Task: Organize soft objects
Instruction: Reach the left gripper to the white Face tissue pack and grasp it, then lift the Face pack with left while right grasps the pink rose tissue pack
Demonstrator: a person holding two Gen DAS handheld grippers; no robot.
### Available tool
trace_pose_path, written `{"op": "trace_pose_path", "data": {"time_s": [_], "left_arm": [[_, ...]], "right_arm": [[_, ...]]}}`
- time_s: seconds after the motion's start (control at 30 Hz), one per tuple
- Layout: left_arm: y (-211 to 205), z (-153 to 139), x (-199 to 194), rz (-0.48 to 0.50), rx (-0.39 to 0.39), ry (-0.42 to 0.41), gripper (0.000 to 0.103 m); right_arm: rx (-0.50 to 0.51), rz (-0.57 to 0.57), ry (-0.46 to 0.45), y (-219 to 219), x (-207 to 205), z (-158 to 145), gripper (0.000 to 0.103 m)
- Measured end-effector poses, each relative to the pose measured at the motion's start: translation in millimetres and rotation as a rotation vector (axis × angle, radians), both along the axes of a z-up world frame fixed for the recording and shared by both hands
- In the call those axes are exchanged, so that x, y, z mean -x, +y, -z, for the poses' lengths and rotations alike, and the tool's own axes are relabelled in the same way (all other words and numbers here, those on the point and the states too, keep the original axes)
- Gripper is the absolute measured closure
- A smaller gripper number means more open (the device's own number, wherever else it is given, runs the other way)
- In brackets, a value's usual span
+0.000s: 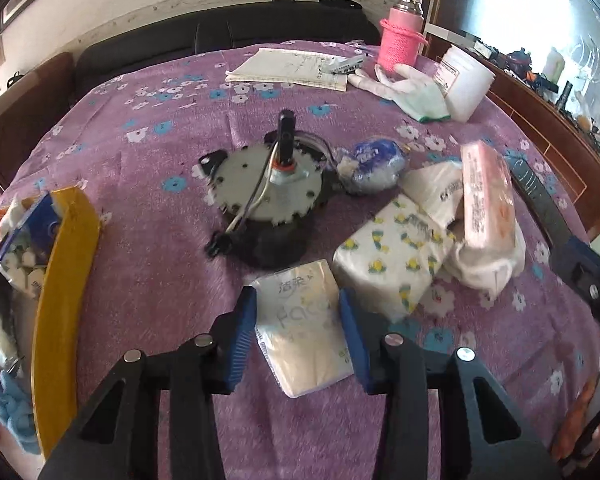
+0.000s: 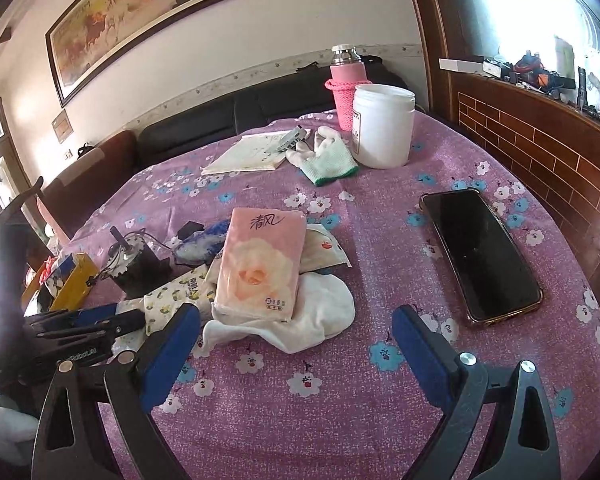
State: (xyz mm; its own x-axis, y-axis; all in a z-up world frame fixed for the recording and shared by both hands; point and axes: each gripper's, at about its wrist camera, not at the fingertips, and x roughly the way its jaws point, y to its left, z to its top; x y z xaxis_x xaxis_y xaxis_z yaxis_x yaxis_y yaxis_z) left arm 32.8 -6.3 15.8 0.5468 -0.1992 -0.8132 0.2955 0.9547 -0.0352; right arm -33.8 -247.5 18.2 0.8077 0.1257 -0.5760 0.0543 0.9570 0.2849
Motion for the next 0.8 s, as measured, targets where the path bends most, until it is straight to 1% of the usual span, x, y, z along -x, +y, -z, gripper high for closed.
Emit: {"op": "trace_pose_path", "data": {"time_s": [0.13, 0.23, 0.27, 0.3, 0.33, 0.37, 0.43, 0.47, 0.53, 0.6, 0.67, 0.7, 0.77, 0.8], "left_arm": [[13.5, -0.7, 27.0, 0.013, -0.008, 0.021, 0.062], [24.3, -2.2, 54.7, 0.027, -0.001, 0.047, 0.059], [27.3, -2.0, 63.9, 0.036, 0.008, 0.059, 0.053], [28.3, -1.5, 68.6, 0.039, 0.013, 0.063, 0.049], [28.8, -0.9, 71.0, 0.037, 0.015, 0.061, 0.041], [28.6, 0.7, 71.8, 0.034, 0.013, 0.057, 0.036], [27.4, 5.7, 69.4, 0.023, 0.013, 0.062, 0.035], [27.3, 8.9, 67.8, 0.016, 0.025, 0.063, 0.033], [26.2, 10.2, 68.5, 0.018, 0.039, 0.032, 0.03], [29.4, 9.2, 68.4, 0.016, 0.07, 0.024, 0.03], [40.0, 8.3, 67.9, 0.008, 0.143, 0.025, 0.031], [48.6, 8.0, 67.7, -0.003, 0.195, 0.027, 0.033], [59.1, 8.4, 68.0, -0.033, 0.239, 0.025, 0.049], [62.1, 8.5, 67.9, -0.042, 0.252, 0.026, 0.052]], "right_arm": [[-0.01, -0.002, 0.018, -1.2, -1.9, 3.0, 0.005], [-0.014, -0.002, 0.021, -2.3, -2.9, 3.4, 0.005], [-0.016, -0.004, 0.026, -2.3, -3.7, 4.2, 0.005], [-0.017, -0.007, 0.03, -1.7, -4.5, 4.8, 0.005], [-0.017, -0.008, 0.033, -1.6, -5.1, 5.0, 0.005], [-0.017, -0.009, 0.038, -1.2, -6.0, 5.8, 0.005], [-0.019, -0.01, 0.047, -1.4, -6.7, 7.1, 0.005], [-0.019, -0.005, 0.051, -1.8, -6.6, 7.8, 0.005], [-0.022, 0.001, 0.052, -3.2, -5.8, 8.1, 0.005], [-0.028, 0.005, 0.055, -5.2, -5.7, 8.8, 0.005], [-0.032, 0.005, 0.062, -5.9, -6.8, 10.2, 0.005], [-0.035, 0.003, 0.066, -6.2, -7.6, 10.9, 0.005], [-0.046, -0.001, 0.073, -7.1, -8.8, 12.3, 0.005], [-0.051, -0.005, 0.074, -7.6, -9.2, 12.5, 0.005]]}}
